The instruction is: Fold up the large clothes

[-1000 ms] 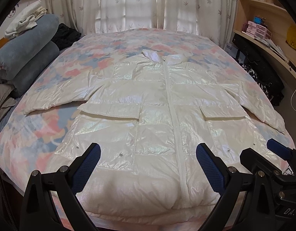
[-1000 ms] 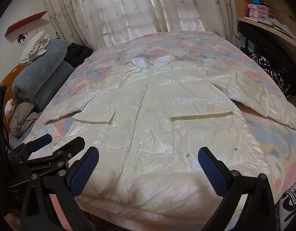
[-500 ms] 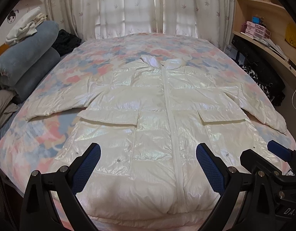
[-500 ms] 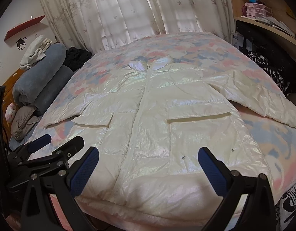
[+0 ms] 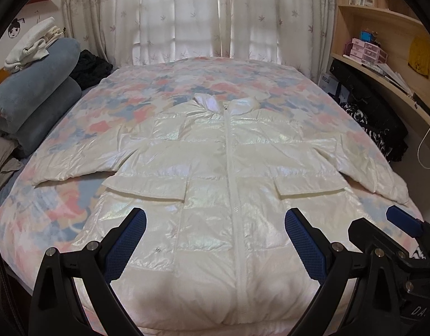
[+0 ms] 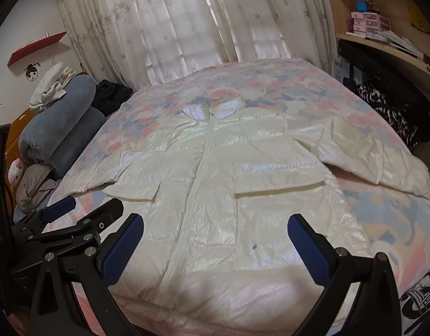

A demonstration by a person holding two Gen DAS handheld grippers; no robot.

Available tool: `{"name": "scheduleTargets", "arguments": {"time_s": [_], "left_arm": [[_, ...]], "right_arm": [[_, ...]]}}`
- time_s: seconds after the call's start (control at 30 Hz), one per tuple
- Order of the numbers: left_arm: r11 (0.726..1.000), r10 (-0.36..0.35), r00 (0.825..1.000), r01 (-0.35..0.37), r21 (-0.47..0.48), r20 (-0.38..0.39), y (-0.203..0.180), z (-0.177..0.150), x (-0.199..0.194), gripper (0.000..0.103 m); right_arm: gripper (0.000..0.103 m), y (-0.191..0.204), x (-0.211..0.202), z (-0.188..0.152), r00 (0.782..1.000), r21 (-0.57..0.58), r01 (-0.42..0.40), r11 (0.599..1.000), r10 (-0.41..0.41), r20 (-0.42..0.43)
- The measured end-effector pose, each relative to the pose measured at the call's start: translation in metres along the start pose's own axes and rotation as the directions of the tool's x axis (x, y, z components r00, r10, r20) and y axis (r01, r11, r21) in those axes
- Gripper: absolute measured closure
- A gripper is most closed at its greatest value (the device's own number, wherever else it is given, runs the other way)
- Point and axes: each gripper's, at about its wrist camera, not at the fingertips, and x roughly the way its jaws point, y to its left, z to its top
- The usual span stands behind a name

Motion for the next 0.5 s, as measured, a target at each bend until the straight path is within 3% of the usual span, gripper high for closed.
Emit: {"name": "scheduleTargets", "arguments": {"time_s": [0.17,0.5], "left_arm": [[1.0,0.014,1.0,-0.015,0.005,0.022,-0.011,0.01,-0.002,0.004],[0.998,-0.068,0.998,0.068,-0.011,0.002,-0.029,0.028,0.004,0.003]], "right_arm": [[0.0,-0.006,-0.004,0.009,1.0,0.009,-0.012,1.0,0.012,0.012],[0.0,-0.019,-0.017,0.03,0.998,-0.016,0.031,0.999,-0.031,0.055]]}}
